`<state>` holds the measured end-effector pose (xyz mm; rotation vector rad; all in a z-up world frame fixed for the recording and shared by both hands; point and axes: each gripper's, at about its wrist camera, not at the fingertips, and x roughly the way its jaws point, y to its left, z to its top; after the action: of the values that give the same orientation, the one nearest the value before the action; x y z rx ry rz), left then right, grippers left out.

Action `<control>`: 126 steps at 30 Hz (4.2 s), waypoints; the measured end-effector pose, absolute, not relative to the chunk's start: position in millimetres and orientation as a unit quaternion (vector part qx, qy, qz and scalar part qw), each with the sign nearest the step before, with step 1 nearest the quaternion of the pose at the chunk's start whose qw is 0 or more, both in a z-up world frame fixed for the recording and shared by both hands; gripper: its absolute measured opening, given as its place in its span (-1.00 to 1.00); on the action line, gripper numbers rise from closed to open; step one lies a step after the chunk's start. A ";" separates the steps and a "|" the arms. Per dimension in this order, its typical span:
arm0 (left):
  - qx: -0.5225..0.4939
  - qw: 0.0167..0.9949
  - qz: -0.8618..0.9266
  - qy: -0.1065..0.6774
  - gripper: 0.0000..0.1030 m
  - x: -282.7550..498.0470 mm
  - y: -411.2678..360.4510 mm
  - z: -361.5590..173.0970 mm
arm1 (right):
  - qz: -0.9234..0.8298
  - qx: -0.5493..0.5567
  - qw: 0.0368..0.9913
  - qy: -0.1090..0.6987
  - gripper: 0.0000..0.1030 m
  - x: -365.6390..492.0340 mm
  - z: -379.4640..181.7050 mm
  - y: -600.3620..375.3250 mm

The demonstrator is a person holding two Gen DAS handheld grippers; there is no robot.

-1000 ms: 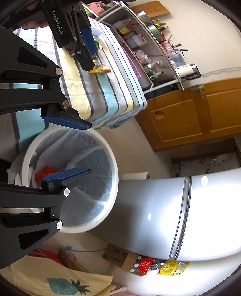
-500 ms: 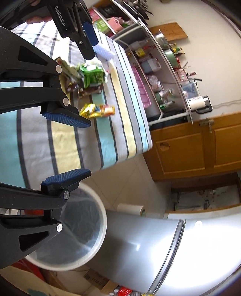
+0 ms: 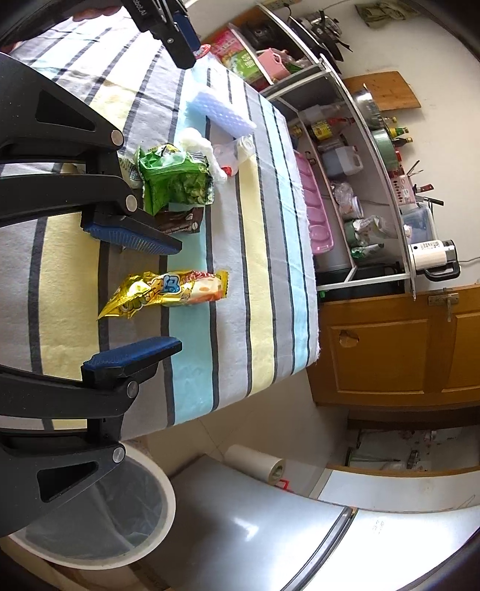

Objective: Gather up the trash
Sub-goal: 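Return both tools to the table toward the remaining trash, then grasp the red-lidded cup with the left tool while the right tool grasps the gold wrapper, then carry both items over the bin and open both tools to drop them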

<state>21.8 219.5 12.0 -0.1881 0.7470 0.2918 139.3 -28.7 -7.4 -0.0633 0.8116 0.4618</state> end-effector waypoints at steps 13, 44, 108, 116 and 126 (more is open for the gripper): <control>-0.117 0.888 0.254 0.365 0.32 -0.5 325.7 -1.5 | 0.218 -0.066 0.880 0.416 -0.08 160.0 -26.2 -2.2; -0.138 0.869 0.275 0.387 -0.10 17.2 381.0 -37.0 | 0.199 -0.055 0.873 0.441 -0.52 172.3 -44.1 9.0; -0.037 0.942 0.021 0.334 -0.12 39.1 136.3 40.7 | 0.179 0.032 0.920 0.348 -0.72 96.3 30.5 -104.9; -0.023 0.942 -0.032 0.334 -0.12 58.9 87.0 43.3 | 0.141 0.043 0.928 0.342 -0.72 91.0 37.5 -142.6; -0.002 0.939 -0.089 0.333 -0.12 79.9 29.0 46.8 | 0.093 0.060 0.935 0.337 -0.72 84.5 41.3 -189.7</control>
<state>79.9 29.0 46.8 -0.0038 0.6791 -0.1818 84.5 -189.7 41.3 0.1232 0.6900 0.1897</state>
